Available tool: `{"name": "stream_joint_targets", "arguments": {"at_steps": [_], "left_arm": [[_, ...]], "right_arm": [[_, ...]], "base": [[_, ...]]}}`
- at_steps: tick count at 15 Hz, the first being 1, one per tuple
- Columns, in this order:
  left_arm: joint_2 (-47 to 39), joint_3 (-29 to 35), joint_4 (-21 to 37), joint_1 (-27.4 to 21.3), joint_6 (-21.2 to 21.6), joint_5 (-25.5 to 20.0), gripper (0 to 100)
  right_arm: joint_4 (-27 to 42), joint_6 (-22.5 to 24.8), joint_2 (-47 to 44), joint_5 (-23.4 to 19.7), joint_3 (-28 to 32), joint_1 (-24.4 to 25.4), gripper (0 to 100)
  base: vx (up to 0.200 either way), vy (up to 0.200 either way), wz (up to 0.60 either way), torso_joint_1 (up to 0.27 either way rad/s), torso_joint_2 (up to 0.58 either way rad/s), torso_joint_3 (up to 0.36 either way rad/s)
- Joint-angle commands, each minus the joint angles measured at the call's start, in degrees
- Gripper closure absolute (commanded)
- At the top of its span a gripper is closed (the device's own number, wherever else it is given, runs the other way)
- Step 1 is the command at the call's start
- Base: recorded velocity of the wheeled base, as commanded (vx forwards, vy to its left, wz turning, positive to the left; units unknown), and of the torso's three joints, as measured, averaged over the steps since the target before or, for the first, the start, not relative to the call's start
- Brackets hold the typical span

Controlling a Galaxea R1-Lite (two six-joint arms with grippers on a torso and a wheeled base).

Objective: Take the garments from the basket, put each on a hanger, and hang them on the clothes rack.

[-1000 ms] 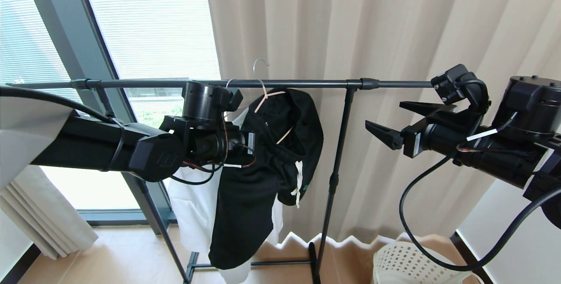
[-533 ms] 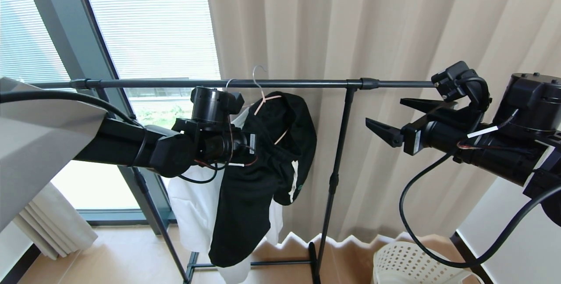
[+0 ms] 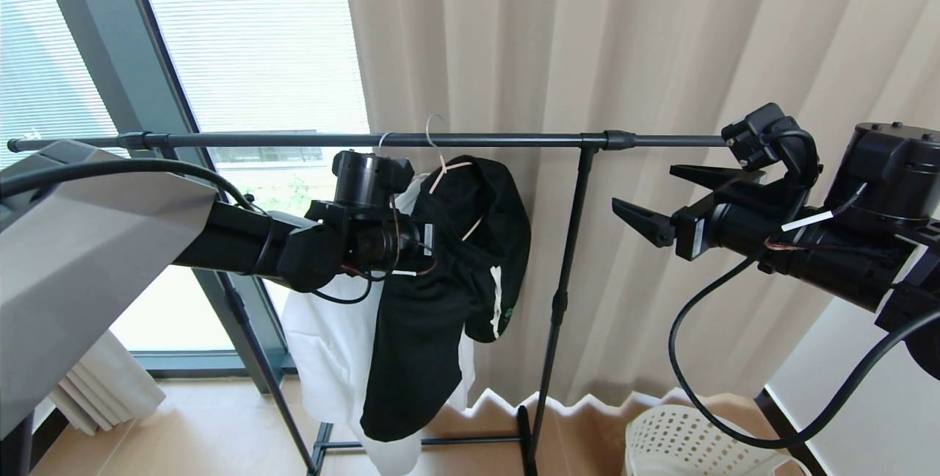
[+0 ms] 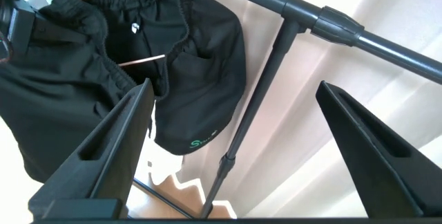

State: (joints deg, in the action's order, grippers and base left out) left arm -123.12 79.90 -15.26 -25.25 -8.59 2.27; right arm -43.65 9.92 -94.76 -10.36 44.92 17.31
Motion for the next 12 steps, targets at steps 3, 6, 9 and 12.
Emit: {"name": "stream_joint_targets", "arguments": {"at_steps": [3, 6, 9, 12], "left_arm": [[-2.38, 2.19, 0.06, 0.37, -0.02, 0.02, 100], [-2.82, 2.37, 0.06, 0.46, -0.02, 0.02, 100], [-2.82, 2.1, 0.06, 0.55, -0.02, 0.02, 100], [-3.35, 1.84, 0.15, 0.55, -0.02, 0.02, 100]], "right_arm": [[-0.03, 0.01, -0.16, -0.01, 0.17, 0.09, 0], [-0.03, 0.01, -0.25, -0.01, 0.43, 0.0, 0], [-0.03, 0.01, -0.34, -0.01, 0.34, 0.09, 0], [-0.03, 0.01, -0.25, -0.01, 0.34, 0.09, 0]], "base": [[0.0, 0.0, 0.0, 0.0, 0.0, 0.0], [0.0, 0.0, 0.0, 0.0, 0.0, 0.0], [0.0, 0.0, 0.0, 0.0, 0.0, 0.0], [0.0, 0.0, 0.0, 0.0, 0.0, 0.0]]}}
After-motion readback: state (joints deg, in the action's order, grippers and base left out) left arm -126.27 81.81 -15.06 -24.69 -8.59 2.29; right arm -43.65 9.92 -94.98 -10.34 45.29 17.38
